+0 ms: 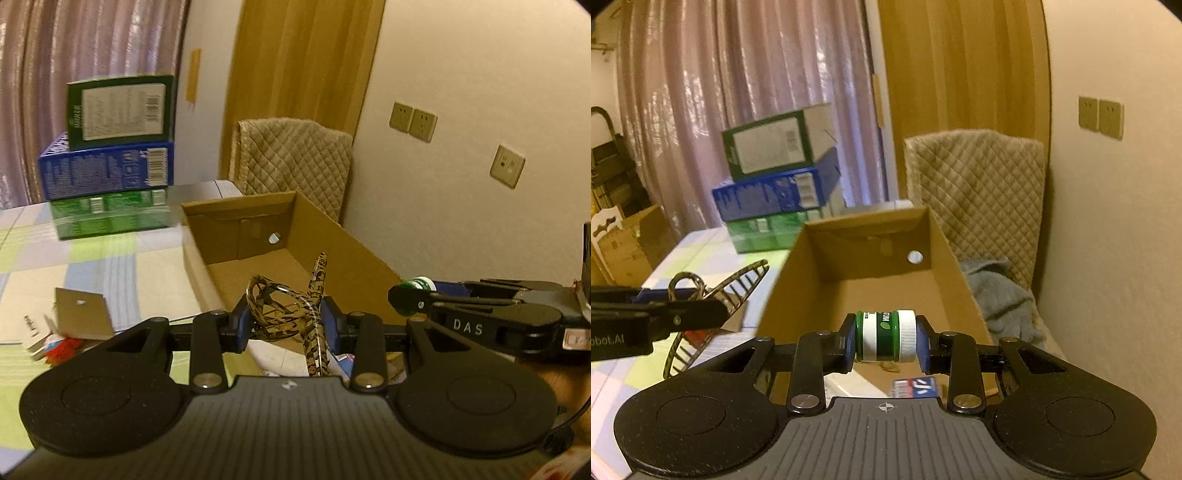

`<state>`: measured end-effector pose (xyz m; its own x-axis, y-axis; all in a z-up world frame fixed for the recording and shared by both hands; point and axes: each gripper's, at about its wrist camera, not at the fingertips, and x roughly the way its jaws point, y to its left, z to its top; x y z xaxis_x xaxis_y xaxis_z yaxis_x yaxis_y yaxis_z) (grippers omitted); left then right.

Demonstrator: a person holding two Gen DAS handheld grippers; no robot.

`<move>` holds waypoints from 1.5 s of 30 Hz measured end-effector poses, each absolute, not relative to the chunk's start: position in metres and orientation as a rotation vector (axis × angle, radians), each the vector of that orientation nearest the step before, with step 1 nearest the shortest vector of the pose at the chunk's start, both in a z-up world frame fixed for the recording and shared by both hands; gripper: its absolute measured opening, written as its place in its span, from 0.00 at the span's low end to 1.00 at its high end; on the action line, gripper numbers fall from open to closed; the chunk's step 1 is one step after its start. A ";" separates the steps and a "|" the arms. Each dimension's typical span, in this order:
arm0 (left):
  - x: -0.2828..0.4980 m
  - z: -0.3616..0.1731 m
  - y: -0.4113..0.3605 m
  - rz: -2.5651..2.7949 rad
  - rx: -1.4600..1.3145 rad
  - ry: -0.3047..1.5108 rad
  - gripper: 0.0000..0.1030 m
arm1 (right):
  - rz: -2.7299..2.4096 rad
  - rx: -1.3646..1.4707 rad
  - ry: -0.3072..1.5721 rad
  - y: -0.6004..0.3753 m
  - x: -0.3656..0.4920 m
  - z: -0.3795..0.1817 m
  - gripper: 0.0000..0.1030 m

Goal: Organize rigid objects
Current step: 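Carry the cord and pill bottle over the cardboard box with both tools, then open the left tool to drop the cord while the right tool releases the bottle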

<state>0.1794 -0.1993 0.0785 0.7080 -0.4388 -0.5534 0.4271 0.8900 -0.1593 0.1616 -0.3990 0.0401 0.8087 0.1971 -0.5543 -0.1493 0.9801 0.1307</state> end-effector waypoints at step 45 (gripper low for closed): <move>0.226 0.045 -0.219 -0.455 0.017 0.682 0.31 | 0.190 0.107 0.663 -0.412 0.192 0.016 0.28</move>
